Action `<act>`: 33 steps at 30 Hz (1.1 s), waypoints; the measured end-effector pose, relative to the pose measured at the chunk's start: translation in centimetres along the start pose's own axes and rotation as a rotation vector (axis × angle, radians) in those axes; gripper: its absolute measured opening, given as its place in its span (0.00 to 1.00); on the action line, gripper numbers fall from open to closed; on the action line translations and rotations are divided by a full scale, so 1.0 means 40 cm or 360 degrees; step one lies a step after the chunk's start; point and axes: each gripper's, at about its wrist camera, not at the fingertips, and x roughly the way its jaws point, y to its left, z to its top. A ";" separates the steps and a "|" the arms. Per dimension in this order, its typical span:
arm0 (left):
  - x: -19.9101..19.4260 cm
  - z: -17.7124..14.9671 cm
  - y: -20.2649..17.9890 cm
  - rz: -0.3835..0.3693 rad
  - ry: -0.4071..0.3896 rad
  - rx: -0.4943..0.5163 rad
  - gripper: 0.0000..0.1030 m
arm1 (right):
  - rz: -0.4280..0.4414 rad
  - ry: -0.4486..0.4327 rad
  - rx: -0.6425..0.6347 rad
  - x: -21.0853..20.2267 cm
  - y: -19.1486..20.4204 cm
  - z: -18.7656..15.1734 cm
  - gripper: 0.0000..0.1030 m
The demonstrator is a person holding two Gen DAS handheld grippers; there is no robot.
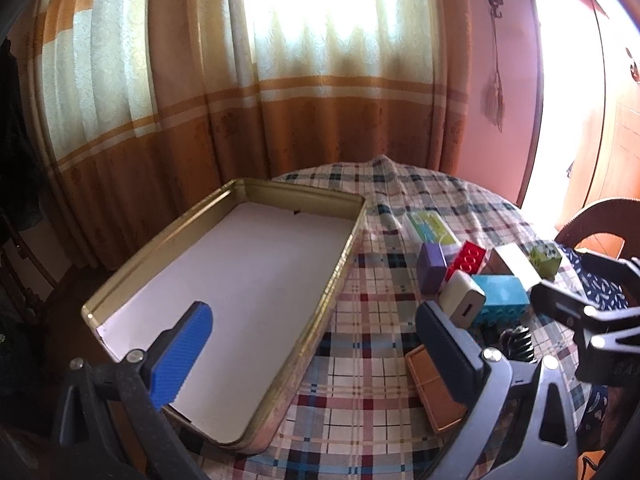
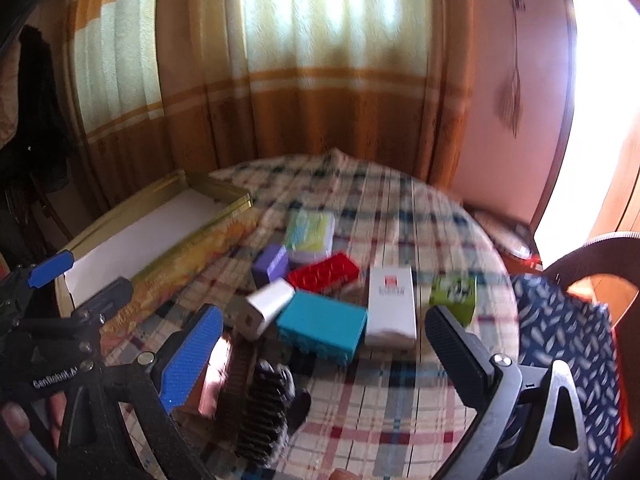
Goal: Organize rigid objects
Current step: 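Grasp the black bristle hairbrush with the right tool while the left tool approaches the copper box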
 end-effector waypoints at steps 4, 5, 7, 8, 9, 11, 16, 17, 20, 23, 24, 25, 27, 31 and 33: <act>0.014 -0.015 -0.016 -0.0001 0.0022 0.0024 1.00 | 0.0026 0.0066 -0.0009 0.025 -0.001 -0.034 0.99; 0.015 -0.018 -0.019 -0.0001 0.0025 0.0027 1.00 | 0.0031 0.0077 -0.0008 0.029 0.001 -0.039 0.99; 0.018 -0.018 -0.021 0.0003 0.0025 0.0031 1.00 | 0.0053 0.0092 -0.0012 0.038 0.008 -0.048 0.94; 0.018 -0.018 -0.022 0.0004 0.0024 0.0030 1.00 | 0.0065 0.0100 -0.0019 0.042 0.013 -0.052 0.91; 0.019 -0.018 -0.022 0.0000 0.0024 0.0028 1.00 | 0.0073 0.0110 -0.0022 0.046 0.016 -0.054 0.86; 0.019 -0.019 -0.025 -0.0001 0.0025 0.0027 1.00 | 0.0087 0.0135 -0.0017 0.055 0.020 -0.059 0.81; 0.017 -0.022 -0.030 -0.0009 0.0021 0.0038 1.00 | 0.0116 0.0180 0.0008 0.072 0.024 -0.081 0.74; 0.017 -0.022 -0.030 -0.0015 0.0021 0.0039 1.00 | 0.0126 0.0181 0.0005 0.073 0.025 -0.085 0.71; 0.017 -0.022 -0.028 -0.0018 0.0025 0.0037 1.00 | 0.0164 0.0214 -0.0003 0.080 0.031 -0.093 0.55; 0.014 -0.021 -0.030 -0.0044 0.0026 0.0039 1.00 | 0.0205 0.0235 -0.0037 0.089 0.044 -0.104 0.42; 0.012 -0.021 -0.032 -0.0049 0.0023 0.0043 1.00 | 0.0214 0.0227 -0.0049 0.087 0.048 -0.106 0.39; 0.011 -0.021 -0.035 -0.0056 0.0022 0.0047 1.00 | 0.0241 0.0211 -0.0055 0.082 0.050 -0.106 0.30; 0.009 -0.022 -0.042 -0.0080 0.0020 0.0061 1.00 | 0.0250 0.0178 -0.0050 0.070 0.048 -0.102 0.29; 0.008 -0.027 -0.058 -0.0121 0.0033 0.0083 0.96 | 0.0203 0.0079 -0.0054 0.047 0.033 -0.092 0.29; 0.007 -0.029 -0.067 -0.0141 0.0038 0.0091 0.94 | 0.0194 0.0049 -0.0032 0.036 0.020 -0.087 0.29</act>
